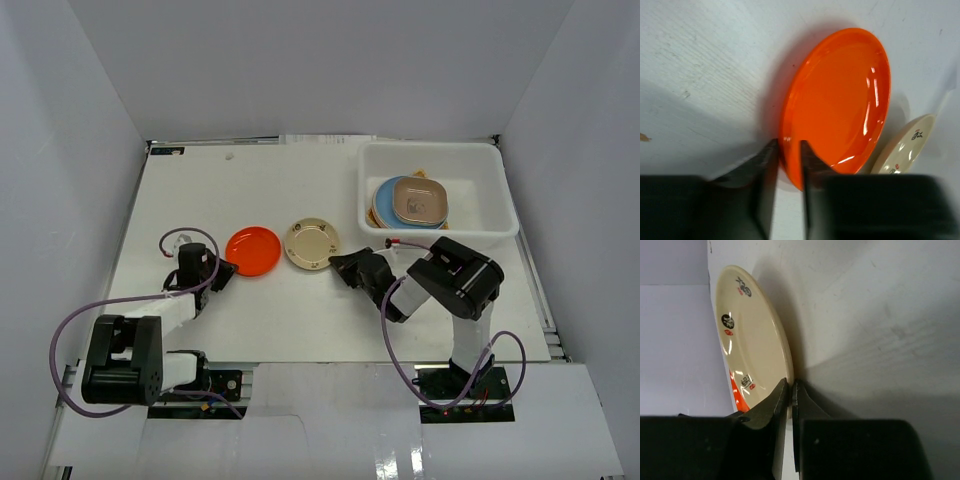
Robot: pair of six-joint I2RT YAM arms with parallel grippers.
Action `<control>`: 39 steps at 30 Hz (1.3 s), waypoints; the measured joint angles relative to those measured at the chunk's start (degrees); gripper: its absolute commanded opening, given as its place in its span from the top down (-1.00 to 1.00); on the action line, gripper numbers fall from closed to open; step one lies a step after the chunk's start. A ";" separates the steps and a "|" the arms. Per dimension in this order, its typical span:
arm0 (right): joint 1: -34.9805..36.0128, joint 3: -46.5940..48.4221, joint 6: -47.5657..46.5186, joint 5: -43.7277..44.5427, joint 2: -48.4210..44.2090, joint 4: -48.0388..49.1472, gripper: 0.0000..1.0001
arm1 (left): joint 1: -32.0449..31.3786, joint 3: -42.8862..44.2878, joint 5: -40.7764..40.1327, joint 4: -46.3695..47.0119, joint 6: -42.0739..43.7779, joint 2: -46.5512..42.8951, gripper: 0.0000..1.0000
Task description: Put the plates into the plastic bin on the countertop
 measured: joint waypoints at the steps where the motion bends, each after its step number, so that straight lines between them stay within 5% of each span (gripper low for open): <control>1: 0.13 -0.92 -0.02 0.04 -0.39 0.37 0.85 | 0.04 0.00 -0.17 -0.22 0.07 0.39 0.66; 4: 1.53 -6.23 -1.40 0.37 -4.61 1.53 0.84 | 0.09 0.07 -0.66 -0.83 0.22 0.17 1.00; 11: 9.77 -14.19 -11.34 -0.39 -29.03 -1.81 0.85 | 0.09 0.09 -2.99 -7.26 2.27 -9.97 1.00; 15: 9.53 -9.31 -22.56 0.09 -47.34 -13.33 0.85 | 0.09 0.15 -2.56 -10.88 3.21 -21.09 1.00; 19: -1.18 2.05 -34.18 -2.69 -58.58 -26.93 0.85 | 0.04 2.97 1.77 -13.73 3.37 -29.20 1.00; 24: -25.29 12.22 -43.85 -9.62 -59.25 -39.69 0.85 | -4.90 13.18 5.57 -14.21 2.95 -27.26 1.00; 29: -42.14 12.92 -46.99 -20.96 -52.57 -48.02 0.84 | -20.50 24.68 2.54 -12.87 4.90 -18.75 1.00; 34: -51.04 10.32 -48.02 -28.61 -46.29 -52.24 0.84 | -29.49 33.33 0.33 -10.29 7.06 -6.75 1.00; 39: -52.72 8.48 -48.13 -33.38 -42.51 -52.83 0.71 | -34.75 42.12 -2.91 -9.18 9.51 5.42 1.00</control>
